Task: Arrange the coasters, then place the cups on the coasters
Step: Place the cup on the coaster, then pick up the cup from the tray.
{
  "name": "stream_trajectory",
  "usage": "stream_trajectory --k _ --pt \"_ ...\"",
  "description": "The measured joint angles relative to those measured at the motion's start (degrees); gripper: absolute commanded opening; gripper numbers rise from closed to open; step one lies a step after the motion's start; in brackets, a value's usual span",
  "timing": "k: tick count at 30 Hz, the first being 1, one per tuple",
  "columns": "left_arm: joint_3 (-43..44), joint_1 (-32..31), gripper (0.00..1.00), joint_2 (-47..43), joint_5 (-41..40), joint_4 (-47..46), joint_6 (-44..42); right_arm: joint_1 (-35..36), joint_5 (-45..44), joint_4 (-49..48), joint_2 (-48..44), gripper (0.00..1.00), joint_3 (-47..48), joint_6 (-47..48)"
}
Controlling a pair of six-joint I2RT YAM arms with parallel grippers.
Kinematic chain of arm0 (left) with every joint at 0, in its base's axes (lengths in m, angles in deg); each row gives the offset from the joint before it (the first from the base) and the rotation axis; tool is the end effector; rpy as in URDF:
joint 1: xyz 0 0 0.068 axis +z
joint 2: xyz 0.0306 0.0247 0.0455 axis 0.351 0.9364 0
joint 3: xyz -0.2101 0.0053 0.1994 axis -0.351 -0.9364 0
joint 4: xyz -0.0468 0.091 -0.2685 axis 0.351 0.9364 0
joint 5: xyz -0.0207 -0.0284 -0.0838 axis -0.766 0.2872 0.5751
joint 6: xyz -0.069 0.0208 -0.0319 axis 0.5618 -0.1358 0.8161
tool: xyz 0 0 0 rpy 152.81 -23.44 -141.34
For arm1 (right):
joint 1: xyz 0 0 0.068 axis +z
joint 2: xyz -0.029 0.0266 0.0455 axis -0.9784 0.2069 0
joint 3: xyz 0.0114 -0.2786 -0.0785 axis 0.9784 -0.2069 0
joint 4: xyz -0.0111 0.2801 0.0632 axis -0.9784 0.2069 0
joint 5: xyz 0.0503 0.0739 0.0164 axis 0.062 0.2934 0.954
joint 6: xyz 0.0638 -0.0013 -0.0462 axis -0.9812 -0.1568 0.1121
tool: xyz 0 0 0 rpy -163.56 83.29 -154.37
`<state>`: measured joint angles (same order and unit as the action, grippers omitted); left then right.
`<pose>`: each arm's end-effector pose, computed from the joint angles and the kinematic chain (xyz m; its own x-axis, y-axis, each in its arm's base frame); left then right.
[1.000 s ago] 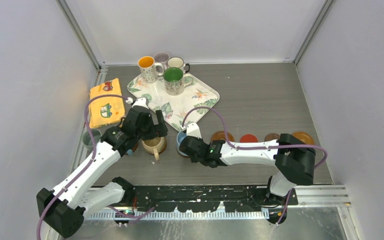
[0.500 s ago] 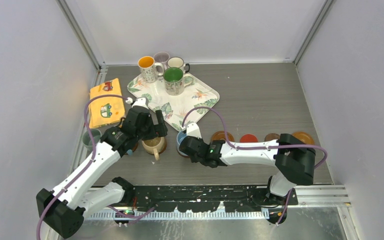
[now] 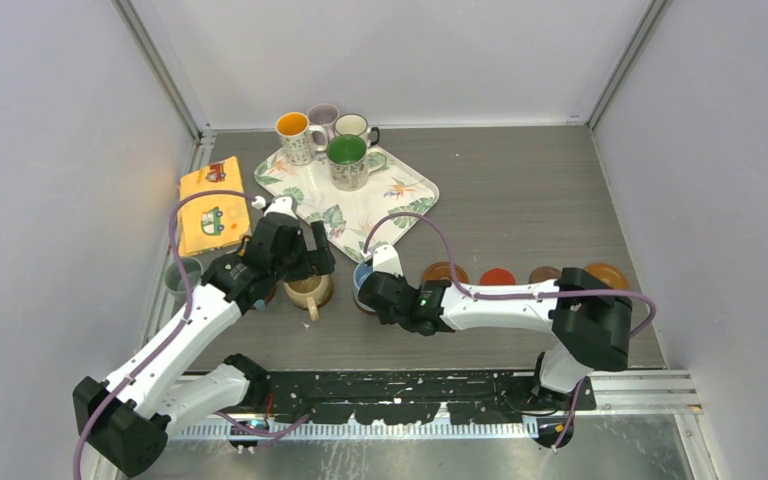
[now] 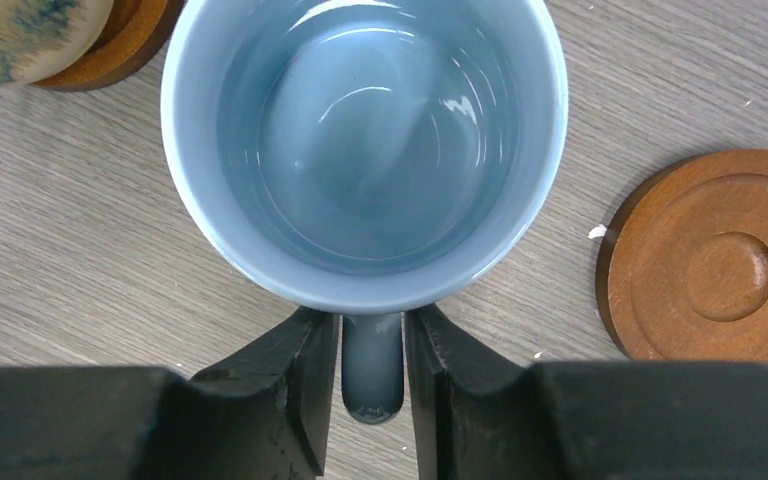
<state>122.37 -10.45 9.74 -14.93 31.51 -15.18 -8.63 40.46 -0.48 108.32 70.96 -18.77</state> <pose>0.2089 -0.1105 0.2795 -0.7095 -0.2633 -0.6537 -0.0478 0.9434 -0.3282 0.1568 0.3286 0.1712 -0.6405 -0.3287 -0.6940 -0.4595 0.8882 0.0034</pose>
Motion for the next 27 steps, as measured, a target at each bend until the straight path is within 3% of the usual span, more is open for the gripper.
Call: stream_trajectory --k 9,19,27 --pt "0.00 0.02 1.00 -0.02 0.02 0.00 0.00 0.00 -1.60 1.40 -1.20 0.62 1.81 -0.07" --pt "0.02 0.02 1.00 -0.02 0.04 0.00 0.00 -0.46 -2.95 6.67 -5.84 0.99 5.51 -0.37" --pt "0.98 0.02 1.00 -0.02 0.04 0.13 -0.15 -8.68 0.20 7.30 -6.82 1.00 10.95 0.35"
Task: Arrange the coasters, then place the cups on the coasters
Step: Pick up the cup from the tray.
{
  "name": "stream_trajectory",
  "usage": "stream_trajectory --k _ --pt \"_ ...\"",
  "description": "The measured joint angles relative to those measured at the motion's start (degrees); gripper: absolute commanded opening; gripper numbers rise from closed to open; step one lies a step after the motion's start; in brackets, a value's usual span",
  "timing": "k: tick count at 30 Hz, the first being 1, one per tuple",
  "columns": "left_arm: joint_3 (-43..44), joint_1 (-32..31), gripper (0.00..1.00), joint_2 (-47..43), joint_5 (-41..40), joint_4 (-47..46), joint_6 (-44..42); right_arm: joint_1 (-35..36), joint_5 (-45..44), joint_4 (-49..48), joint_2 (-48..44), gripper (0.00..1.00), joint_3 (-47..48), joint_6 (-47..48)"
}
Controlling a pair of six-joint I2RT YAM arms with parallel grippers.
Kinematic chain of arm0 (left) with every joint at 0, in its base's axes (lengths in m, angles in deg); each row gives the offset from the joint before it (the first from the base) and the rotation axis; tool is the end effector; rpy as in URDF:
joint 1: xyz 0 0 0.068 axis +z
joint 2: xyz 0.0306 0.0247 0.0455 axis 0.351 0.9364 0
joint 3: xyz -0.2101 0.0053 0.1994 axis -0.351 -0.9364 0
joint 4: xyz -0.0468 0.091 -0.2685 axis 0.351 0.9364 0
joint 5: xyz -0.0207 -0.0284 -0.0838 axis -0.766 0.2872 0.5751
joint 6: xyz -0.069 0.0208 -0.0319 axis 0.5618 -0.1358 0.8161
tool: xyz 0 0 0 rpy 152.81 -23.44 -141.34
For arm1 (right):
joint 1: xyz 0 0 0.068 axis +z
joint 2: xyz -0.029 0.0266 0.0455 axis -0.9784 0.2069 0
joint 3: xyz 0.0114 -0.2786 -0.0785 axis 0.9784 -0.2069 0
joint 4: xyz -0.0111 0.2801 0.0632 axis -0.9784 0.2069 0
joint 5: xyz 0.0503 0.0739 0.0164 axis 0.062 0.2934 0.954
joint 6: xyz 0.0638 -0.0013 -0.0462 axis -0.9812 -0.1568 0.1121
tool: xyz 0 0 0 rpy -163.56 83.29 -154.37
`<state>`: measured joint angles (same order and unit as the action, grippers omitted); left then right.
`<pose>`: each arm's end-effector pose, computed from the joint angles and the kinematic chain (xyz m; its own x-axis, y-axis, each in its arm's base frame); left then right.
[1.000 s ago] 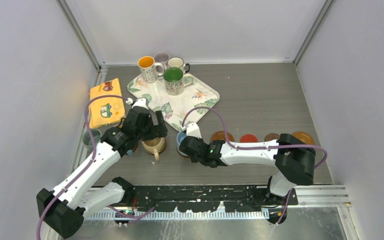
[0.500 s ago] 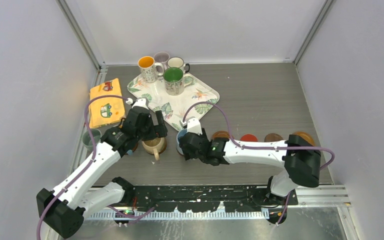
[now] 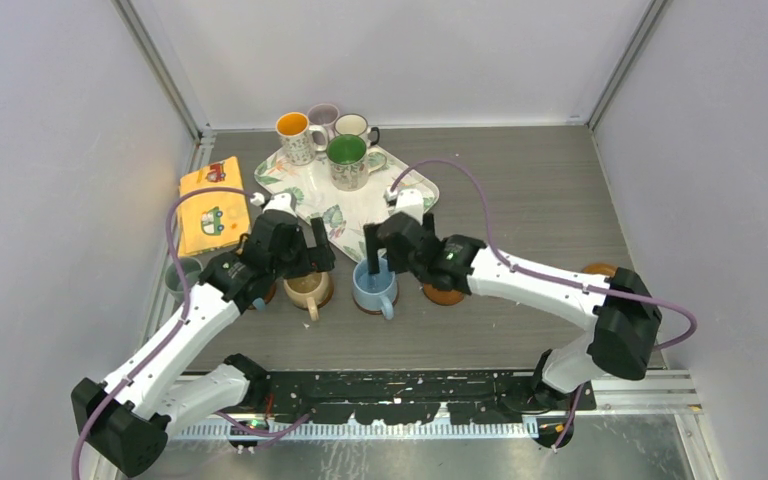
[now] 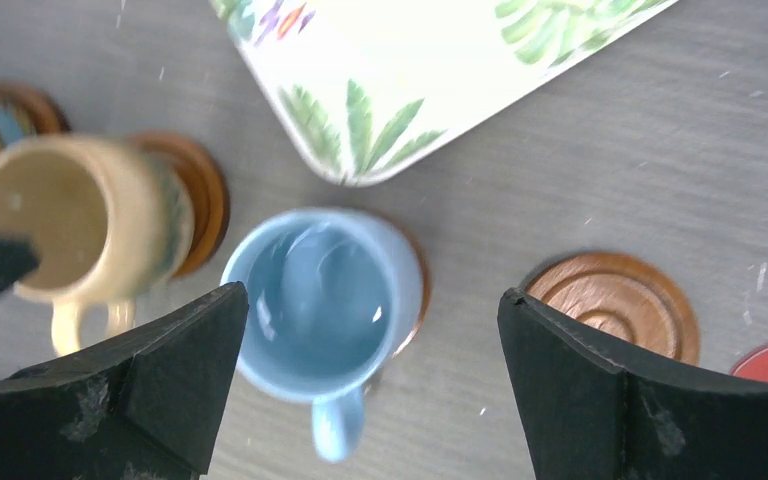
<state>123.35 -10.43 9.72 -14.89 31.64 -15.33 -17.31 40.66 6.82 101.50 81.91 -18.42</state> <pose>0.2095 -0.1109 0.2858 -0.7012 -0.2662 -0.6614 -0.0416 0.9414 -0.3348 0.2083 0.3082 0.2695 -0.6162 -0.1169 -0.7789 -0.3318 0.9354 0.1221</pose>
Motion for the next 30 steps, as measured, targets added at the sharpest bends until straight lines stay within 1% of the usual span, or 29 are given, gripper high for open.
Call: stream_trajectory --k 4,7,13,16,21,30 --pt "1.51 0.00 1.00 0.00 0.00 0.04 -0.44 -8.02 3.74 -1.70 0.50 1.00 2.34 1.01" --pt "2.62 0.00 1.00 -0.04 0.00 0.26 -1.20 -12.98 6.32 -3.82 2.56 1.00 5.38 2.03" --pt "3.96 0.00 1.00 -0.90 0.68 1.49 -1.66 -21.62 14.82 -11.19 9.75 1.00 10.99 3.69" --pt "3.96 0.00 1.00 -1.88 1.66 2.45 -1.77 -25.88 20.46 -15.72 15.15 1.00 14.14 4.26" --pt "3.96 0.00 1.00 -3.26 4.46 4.20 -1.81 -30.53 28.17 -20.35 23.54 1.00 19.85 5.05" --pt "3.93 0.00 1.00 -6.45 9.68 7.63 -1.79 -33.33 36.41 -25.27 36.11 1.00 32.37 6.36"
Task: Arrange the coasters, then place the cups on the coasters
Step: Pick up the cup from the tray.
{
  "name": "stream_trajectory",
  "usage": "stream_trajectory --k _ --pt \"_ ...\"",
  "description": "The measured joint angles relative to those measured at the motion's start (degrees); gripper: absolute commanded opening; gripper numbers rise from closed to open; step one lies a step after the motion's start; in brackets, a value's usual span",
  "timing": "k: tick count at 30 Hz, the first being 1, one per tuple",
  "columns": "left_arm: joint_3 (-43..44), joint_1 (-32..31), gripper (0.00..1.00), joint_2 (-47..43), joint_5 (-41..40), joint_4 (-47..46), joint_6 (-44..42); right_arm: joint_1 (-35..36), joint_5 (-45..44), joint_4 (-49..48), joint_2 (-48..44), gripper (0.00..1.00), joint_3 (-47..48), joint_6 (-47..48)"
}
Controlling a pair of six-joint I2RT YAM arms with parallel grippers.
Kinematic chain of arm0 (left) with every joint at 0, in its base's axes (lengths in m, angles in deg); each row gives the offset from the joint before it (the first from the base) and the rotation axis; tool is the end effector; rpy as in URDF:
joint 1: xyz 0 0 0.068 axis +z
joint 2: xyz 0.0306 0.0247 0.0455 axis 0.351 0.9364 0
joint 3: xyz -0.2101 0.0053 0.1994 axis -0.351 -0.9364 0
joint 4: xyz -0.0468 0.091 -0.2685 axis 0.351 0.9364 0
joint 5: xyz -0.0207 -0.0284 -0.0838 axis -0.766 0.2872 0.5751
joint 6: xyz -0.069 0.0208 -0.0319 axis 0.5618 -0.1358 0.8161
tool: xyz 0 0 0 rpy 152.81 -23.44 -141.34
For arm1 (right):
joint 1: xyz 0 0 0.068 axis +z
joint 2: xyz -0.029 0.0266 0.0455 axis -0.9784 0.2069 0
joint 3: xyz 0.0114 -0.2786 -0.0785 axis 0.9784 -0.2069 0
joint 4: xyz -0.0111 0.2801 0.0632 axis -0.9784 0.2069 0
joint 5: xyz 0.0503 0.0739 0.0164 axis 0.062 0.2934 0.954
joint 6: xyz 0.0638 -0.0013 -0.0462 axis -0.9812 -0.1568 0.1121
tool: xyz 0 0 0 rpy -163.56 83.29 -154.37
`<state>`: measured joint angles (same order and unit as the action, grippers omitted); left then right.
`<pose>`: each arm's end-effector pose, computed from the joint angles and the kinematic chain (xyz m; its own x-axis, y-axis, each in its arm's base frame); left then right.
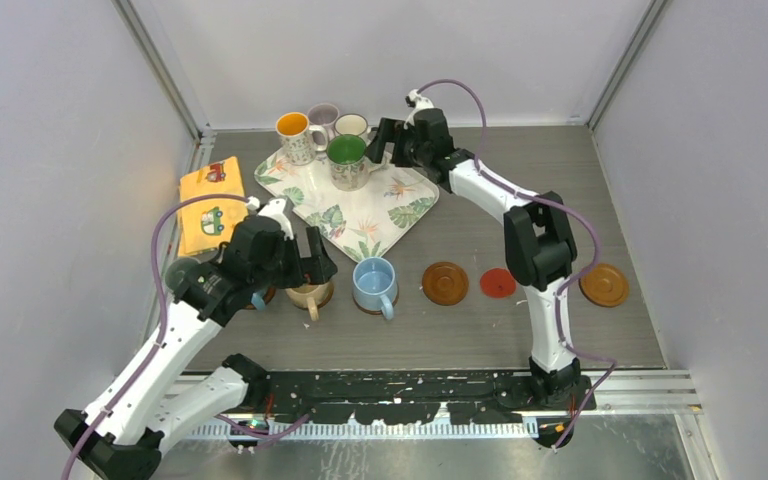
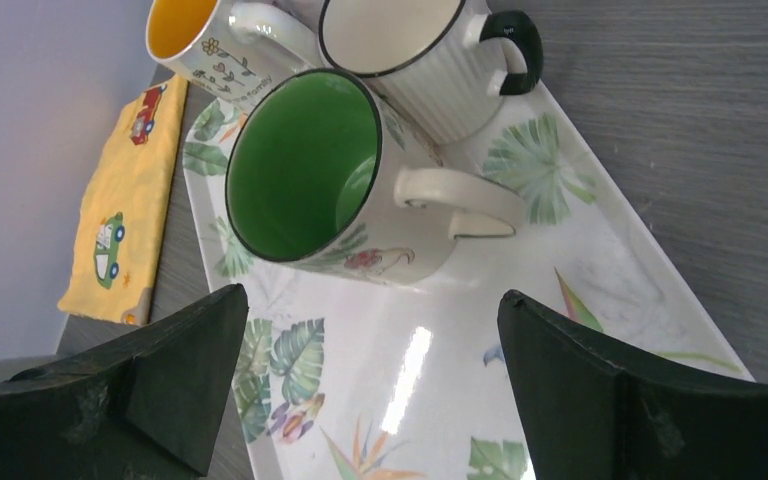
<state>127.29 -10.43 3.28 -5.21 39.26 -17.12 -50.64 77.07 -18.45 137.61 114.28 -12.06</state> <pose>0.1773 -0.1048 0.3196 -0.7422 -0.2245 -0.6314 0.0910 0.8997 -0.4269 0.5023 0.2725 0.2505 -0.5616 0.2035 -0.8020 -0.3726 0.8033 0.4647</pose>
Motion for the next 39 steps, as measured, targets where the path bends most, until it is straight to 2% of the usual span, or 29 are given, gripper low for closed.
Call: stream_trajectory --k 13,21,28,33,39 --pt "0.02 0.00 1.00 -1.07 1.49 2.64 -1.46 -3.15 5.29 -1.16 15.61 1.00 17.05 -2.67" --pt "0.00 0.00 1.00 -1.14 1.46 2.64 -1.51 -3.78 9.42 -0.48 24.15 1.00 30.36 -8.00" --pt "0.02 0.00 1.00 -1.14 1.44 2.56 -1.46 -2.97 13.07 -1.22 24.68 1.00 28.92 -11.85" --pt "0.02 0.00 1.00 -1.22 0.68 2.51 -1.33 -2.14 13.46 -5.07 19.82 1.00 17.73 -13.29" --pt "0.02 0.00 1.00 -1.53 -0.26 2.43 -1.25 0.02 13.55 -5.55 14.99 1.00 9.38 -13.92"
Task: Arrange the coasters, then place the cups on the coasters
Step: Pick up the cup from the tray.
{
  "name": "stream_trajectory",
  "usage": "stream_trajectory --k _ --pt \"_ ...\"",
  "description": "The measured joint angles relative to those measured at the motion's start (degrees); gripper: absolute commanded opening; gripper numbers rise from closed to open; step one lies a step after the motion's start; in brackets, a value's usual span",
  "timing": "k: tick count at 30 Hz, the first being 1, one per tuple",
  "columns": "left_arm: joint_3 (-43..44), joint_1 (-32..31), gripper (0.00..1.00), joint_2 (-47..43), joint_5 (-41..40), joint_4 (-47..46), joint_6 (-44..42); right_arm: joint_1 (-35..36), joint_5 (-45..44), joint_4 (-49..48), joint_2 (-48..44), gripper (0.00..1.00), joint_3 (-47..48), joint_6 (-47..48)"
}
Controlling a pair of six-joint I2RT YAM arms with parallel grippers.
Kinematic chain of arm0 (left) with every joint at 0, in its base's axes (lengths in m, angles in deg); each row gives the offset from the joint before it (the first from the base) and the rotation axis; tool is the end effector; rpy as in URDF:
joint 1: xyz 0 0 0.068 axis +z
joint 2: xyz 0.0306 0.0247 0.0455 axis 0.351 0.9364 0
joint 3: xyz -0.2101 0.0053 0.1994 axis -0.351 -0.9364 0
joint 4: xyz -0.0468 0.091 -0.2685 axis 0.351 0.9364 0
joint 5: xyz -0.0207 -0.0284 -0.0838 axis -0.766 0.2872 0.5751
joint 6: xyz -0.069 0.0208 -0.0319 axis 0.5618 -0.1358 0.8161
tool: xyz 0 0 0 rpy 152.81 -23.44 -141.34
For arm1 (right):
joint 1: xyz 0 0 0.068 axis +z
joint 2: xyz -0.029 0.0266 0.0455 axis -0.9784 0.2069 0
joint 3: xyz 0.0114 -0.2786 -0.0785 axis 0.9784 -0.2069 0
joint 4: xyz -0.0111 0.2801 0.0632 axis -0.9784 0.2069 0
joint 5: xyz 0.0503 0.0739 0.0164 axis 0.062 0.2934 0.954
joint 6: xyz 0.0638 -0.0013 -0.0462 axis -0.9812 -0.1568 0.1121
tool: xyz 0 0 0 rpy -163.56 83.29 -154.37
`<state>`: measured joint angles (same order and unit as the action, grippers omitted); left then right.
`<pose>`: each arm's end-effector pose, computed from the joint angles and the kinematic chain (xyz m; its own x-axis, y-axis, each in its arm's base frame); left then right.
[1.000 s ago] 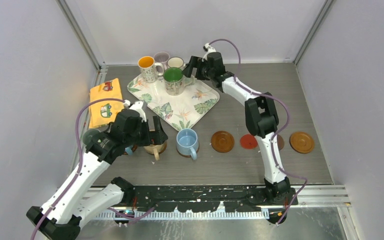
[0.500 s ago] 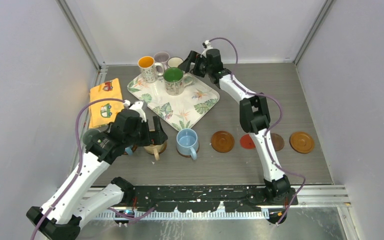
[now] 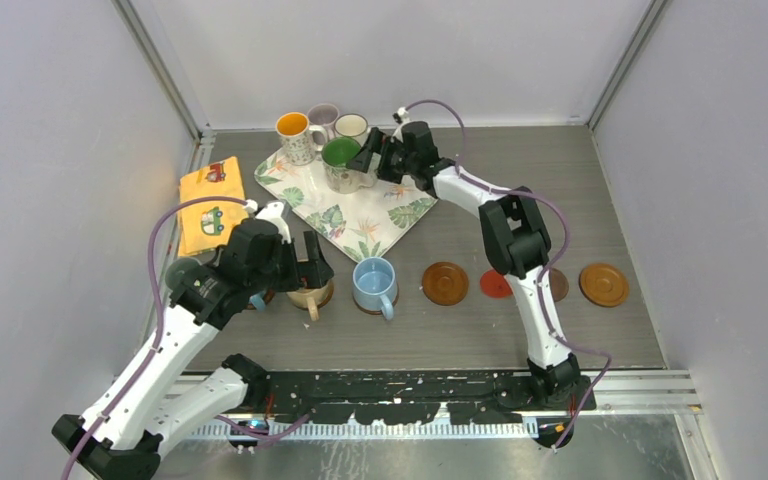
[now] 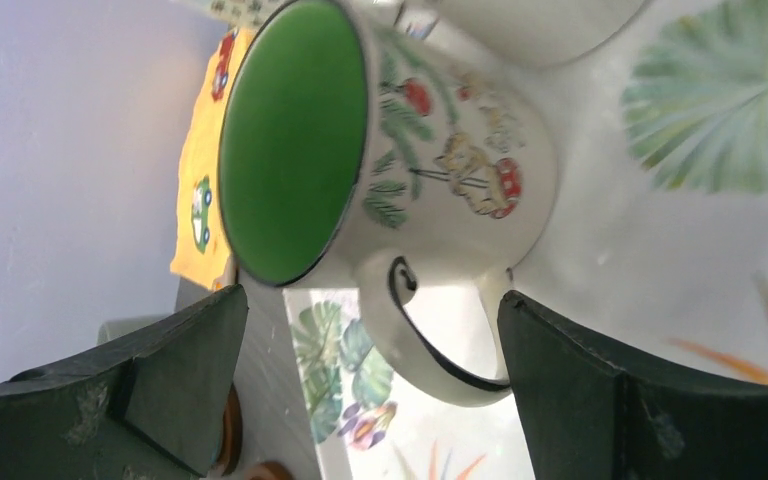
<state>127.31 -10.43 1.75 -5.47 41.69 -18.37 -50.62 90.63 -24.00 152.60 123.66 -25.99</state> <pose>0.1694 -0.0997 0.3201 -0.7468 -0.2007 -0.6341 0.0993 0.9090 -0.4047 0.5368 0.3079 0.1794 -0.7370 0.2908 -0.6101 -0.3456 0.6137 0.7099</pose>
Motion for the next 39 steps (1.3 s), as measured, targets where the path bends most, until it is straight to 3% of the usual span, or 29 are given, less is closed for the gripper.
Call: stream_trajectory --k 5,10,15,23,39 --pt "-0.02 0.00 1.00 0.00 -0.46 -0.33 0.00 3.74 -0.92 2.01 -2.93 1.00 -1.95 1.75" --pt "-0.02 0.00 1.00 0.13 -0.46 -1.62 0.00 8.17 -5.14 10.23 -2.97 1.00 1.79 6.36" --pt "-0.02 0.00 1.00 0.31 -0.92 -2.25 -0.02 11.04 -12.11 20.70 -1.20 1.00 9.81 10.95" --pt "-0.02 0.00 1.00 0.26 -3.23 -2.27 -0.59 11.78 -25.55 31.93 1.01 0.99 14.49 15.89" --pt "-0.02 0.00 1.00 -2.14 -9.29 -2.03 -2.58 13.73 -33.86 38.62 6.10 0.53 22.32 21.18"
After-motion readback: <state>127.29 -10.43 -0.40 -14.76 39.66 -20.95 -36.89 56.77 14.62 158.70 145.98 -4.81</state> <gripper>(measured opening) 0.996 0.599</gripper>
